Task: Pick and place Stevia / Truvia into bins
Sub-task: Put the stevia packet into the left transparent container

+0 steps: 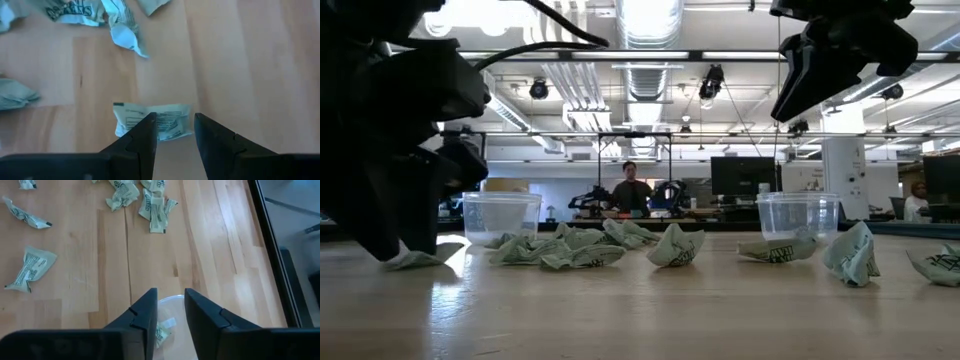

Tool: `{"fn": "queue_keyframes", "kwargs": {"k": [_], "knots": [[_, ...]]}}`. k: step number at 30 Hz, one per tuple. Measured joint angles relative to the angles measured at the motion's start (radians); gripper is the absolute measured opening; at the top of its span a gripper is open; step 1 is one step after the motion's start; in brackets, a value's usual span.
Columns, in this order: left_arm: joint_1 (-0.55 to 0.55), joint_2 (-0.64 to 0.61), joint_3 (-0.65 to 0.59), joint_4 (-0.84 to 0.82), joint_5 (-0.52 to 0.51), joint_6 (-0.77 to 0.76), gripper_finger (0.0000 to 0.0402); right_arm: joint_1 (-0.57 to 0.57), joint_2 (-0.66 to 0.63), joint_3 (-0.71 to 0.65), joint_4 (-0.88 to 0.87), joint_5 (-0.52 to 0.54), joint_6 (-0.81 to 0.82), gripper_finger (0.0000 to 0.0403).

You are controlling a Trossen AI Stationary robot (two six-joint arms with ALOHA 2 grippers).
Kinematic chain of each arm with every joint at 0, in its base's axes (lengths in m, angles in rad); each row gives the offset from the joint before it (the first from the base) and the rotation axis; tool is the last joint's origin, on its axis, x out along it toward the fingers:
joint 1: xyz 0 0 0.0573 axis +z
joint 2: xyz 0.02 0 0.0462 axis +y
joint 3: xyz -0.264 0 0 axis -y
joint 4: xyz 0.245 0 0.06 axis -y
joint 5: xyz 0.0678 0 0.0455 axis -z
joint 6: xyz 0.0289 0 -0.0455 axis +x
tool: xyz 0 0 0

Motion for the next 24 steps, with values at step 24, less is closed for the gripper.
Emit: {"fn": "queue_keyframes", "kwargs": {"k": [24], "knots": [[-0.003,0.02,0.034,-0.01,-0.17,0.112,0.0008,0.0,0.0,0.0,-0.001,0.0,-0.008,0.0077]]}}
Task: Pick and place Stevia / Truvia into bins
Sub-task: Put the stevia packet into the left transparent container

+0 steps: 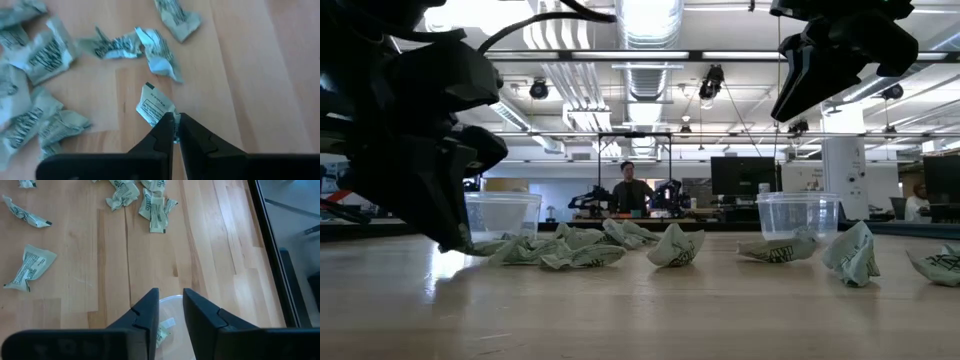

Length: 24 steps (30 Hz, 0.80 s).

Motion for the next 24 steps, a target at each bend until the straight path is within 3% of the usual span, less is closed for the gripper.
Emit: {"fn": "queue_keyframes", "kwargs": {"k": [6,12,16,24], "knots": [[0.0,-0.056,0.026,-0.017,-0.094,0.077,0.0008,0.0,0.0,0.0,0.0,0.0,0.0,0.007],[0.0,-0.183,0.044,-0.134,-0.384,0.122,0.0008,0.0,0.0,0.0,0.0,0.0,0.0,0.0075],[0.01,-0.273,0.044,-0.266,-0.559,0.056,0.0008,0.0,0.0,0.0,-0.001,0.001,0.001,0.0079],[0.082,-0.36,0.037,-0.554,-0.59,-0.211,0.0008,0.0,0.0,0.0,0.0,0.001,0.0,0.0071]]}}
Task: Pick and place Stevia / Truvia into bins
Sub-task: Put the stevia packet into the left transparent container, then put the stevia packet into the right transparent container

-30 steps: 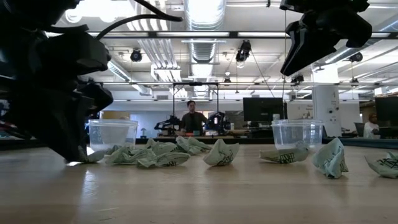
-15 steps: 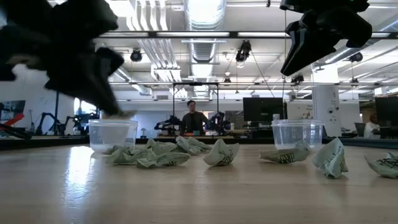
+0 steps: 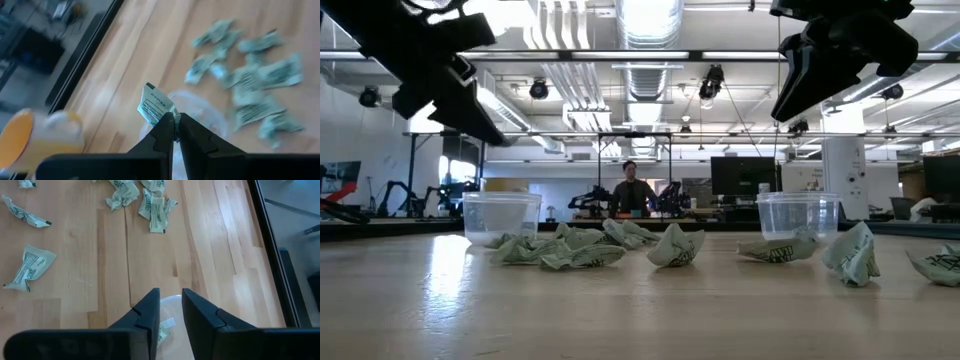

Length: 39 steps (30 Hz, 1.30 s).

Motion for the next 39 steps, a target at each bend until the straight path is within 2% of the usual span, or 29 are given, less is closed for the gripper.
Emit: {"fn": "queue_keyframes", "kwargs": {"k": [6,12,25,28,34,36,39], "knots": [[0.042,0.033,-0.006,-0.004,-0.001,-0.009,0.0008,0.0,0.0,0.0,0.004,0.0,0.0,0.0069],[0.071,0.086,-0.005,-0.004,0.041,0.021,0.0012,0.0,0.0,0.0,0.005,0.0,0.0,0.0077],[0.071,0.099,-0.005,0.002,0.044,0.02,0.0119,0.0,0.0,0.0,0.046,-0.013,-0.001,0.007],[0.071,0.096,0.003,0.003,0.044,0.019,0.0129,-0.001,0.001,-0.018,0.148,-0.107,-0.052,0.0073],[0.071,0.093,0.017,0.035,0.044,0.026,0.013,0.0,0.034,-0.083,0.427,-0.428,-0.214,0.0077],[0.071,0.092,0.019,0.04,0.044,0.026,0.013,0.0,0.051,-0.094,0.45,-0.471,-0.216,0.0075],[0.071,0.092,0.019,0.045,0.044,0.025,0.013,0.0,0.084,-0.099,0.474,-0.473,-0.158,0.007]]}}
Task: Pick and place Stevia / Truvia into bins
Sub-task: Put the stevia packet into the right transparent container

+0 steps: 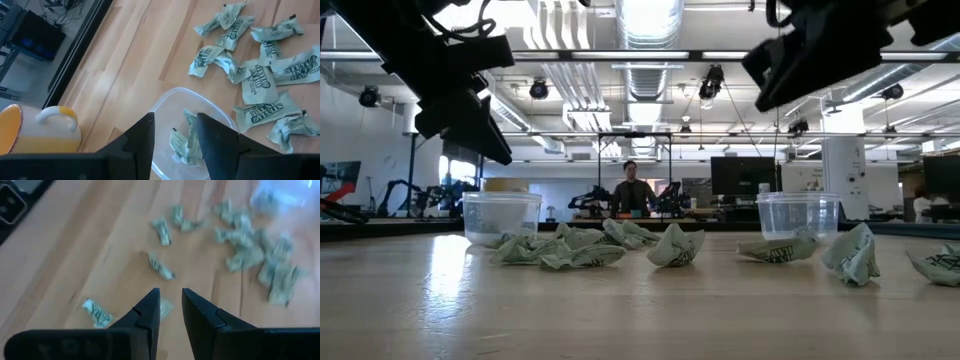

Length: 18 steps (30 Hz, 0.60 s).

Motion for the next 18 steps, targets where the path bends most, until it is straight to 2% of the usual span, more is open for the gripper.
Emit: {"fn": "queue_keyframes", "kwargs": {"k": [4,11,18], "knots": [[0.0,0.0,0.0,0.001,-0.001,0.001,0.013,0.005,0.075,-0.006,0.034,-0.022,0.094,0.0069],[0.0,-0.001,0.0,0.02,-0.01,0.02,0.013,0.01,0.238,0.028,0.076,-0.045,0.124,0.0085],[0.0,-0.001,0.0,0.027,-0.001,0.019,0.013,0.01,0.294,0.065,0.074,-0.044,0.118,0.0107]]}}
